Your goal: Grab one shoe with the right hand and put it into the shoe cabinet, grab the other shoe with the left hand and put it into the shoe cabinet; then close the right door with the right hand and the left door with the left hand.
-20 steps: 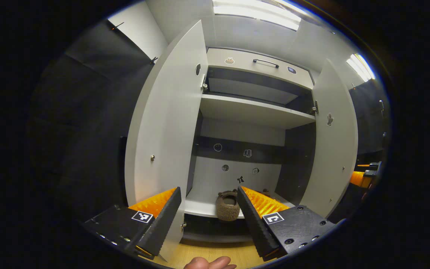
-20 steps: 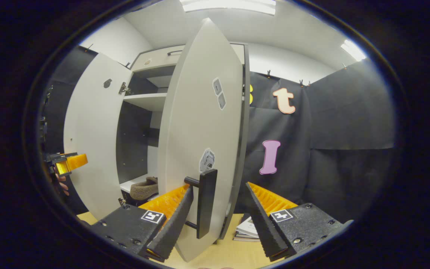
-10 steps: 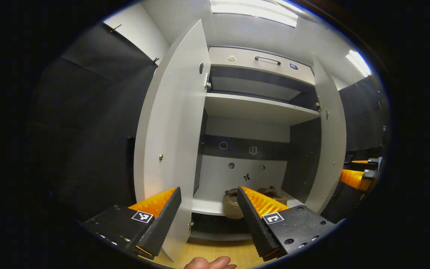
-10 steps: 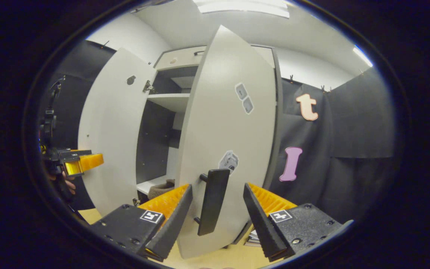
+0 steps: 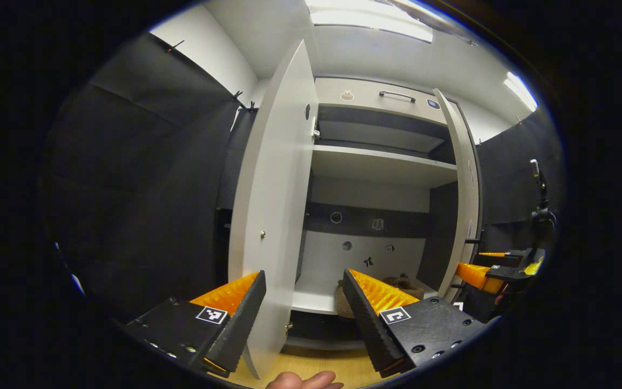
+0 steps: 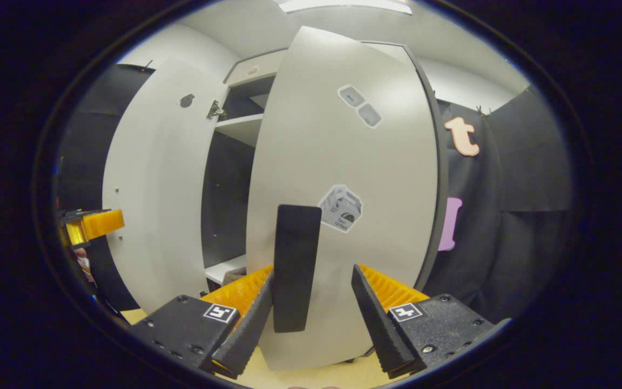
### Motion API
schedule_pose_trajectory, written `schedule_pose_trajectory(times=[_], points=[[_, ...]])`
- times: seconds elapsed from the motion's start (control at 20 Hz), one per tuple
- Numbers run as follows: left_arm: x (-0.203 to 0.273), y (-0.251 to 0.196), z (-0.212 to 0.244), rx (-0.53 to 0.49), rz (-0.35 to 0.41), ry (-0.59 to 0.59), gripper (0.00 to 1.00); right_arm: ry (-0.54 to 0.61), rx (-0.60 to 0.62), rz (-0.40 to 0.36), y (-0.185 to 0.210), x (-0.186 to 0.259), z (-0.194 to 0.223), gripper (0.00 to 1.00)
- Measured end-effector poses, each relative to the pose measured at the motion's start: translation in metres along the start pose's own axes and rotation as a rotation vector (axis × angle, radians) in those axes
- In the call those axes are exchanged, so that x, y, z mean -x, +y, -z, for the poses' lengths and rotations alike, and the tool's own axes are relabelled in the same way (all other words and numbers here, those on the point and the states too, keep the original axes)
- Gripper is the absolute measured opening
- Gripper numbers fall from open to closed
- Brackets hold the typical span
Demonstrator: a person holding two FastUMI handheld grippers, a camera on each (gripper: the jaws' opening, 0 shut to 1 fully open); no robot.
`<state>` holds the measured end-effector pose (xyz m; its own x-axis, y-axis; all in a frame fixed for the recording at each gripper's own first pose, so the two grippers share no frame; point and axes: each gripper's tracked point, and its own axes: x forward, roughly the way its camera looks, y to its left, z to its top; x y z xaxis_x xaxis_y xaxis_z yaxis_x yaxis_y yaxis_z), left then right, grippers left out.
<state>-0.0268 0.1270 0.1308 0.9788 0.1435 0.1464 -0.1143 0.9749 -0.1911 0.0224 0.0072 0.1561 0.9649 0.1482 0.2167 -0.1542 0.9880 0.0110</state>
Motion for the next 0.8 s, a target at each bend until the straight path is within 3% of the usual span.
schedule_pose_trajectory(times=[0.2,0.25,0.35,0.6,0.8], points=[[0.021,0.013,-0.032,-0.022,-0.049,-0.089,0.87,-0.007,0.017,-0.009,0.006,-0.016,0.000,0.88],[0.024,0.017,-0.034,-0.017,-0.050,-0.092,0.91,-0.008,0.020,-0.013,0.008,-0.020,0.001,0.88],[0.016,0.024,-0.020,0.035,-0.036,-0.046,0.91,0.004,0.021,-0.022,0.011,-0.028,0.003,0.88],[-0.023,0.019,0.050,0.137,0.027,0.218,0.92,0.056,0.026,-0.040,0.014,-0.023,0.017,0.89],[-0.023,0.021,0.047,0.082,0.035,0.186,0.92,0.068,0.019,-0.024,0.007,0.004,0.030,0.90]])
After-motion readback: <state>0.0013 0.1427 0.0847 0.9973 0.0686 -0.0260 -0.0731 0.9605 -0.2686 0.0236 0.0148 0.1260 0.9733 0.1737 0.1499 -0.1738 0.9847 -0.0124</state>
